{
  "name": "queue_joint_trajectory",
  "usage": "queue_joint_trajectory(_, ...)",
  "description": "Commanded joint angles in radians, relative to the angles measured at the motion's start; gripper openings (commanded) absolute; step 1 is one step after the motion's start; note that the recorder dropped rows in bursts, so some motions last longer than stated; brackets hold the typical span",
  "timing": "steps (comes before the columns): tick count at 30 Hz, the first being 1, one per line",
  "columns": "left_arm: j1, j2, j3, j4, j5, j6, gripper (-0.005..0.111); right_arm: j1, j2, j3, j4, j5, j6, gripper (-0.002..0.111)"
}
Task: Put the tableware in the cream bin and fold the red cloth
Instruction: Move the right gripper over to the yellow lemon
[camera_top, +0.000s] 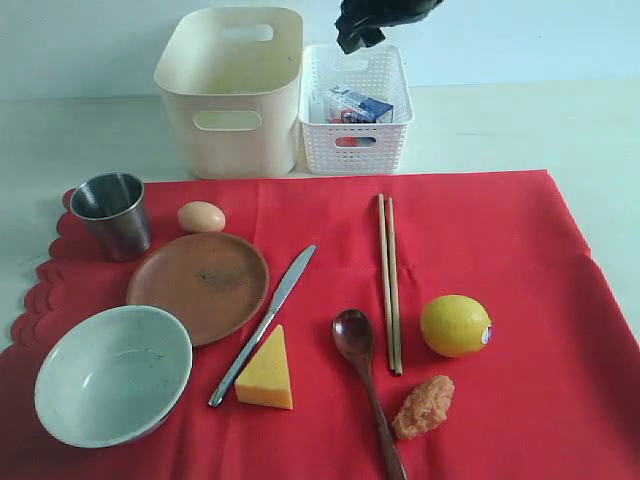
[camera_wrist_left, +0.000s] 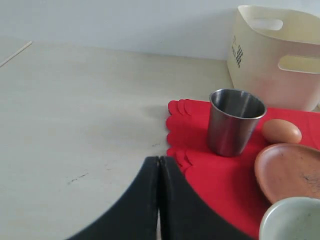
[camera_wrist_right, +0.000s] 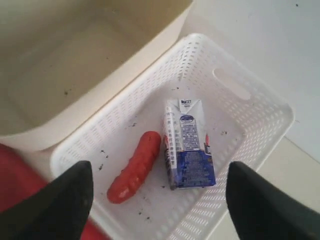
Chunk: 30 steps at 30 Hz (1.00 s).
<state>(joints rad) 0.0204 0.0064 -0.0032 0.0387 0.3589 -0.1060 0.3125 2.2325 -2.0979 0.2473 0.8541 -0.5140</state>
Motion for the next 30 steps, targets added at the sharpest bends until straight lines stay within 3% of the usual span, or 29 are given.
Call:
queue_joint_trajectory(1, 0.0, -0.006, 0.003, 0.003, -0.007, -0.006, 0.0, 0.002, -0.065, -0.003, 0.07, 0.088, 0.02, 0.07)
queue_joint_trajectory(10, 0.0, -0.006, 0.003, 0.003, -0.007, -0.002, 0.0, 0.002, -0.107, -0.003, 0.22, 0.209, -0.073, 0.07)
queue_joint_trajectory(17, 0.0, -0.006, 0.003, 0.003, -0.007, -0.005, 0.0, 0.014, -0.107, -0.003, 0.218, 0.336, -0.139, 0.07)
queue_joint_trajectory(24, 0.0, -0.006, 0.003, 0.003, -0.007, -0.003, 0.0, 0.014, -0.107, -0.003, 0.211, 0.367, -0.075, 0.07)
queue_joint_trajectory(30, 0.0, -0.006, 0.003, 0.003, -0.007, -0.005, 0.0, 0.014, -0.118, 0.012, 0.12, 0.367, 0.109, 0.07)
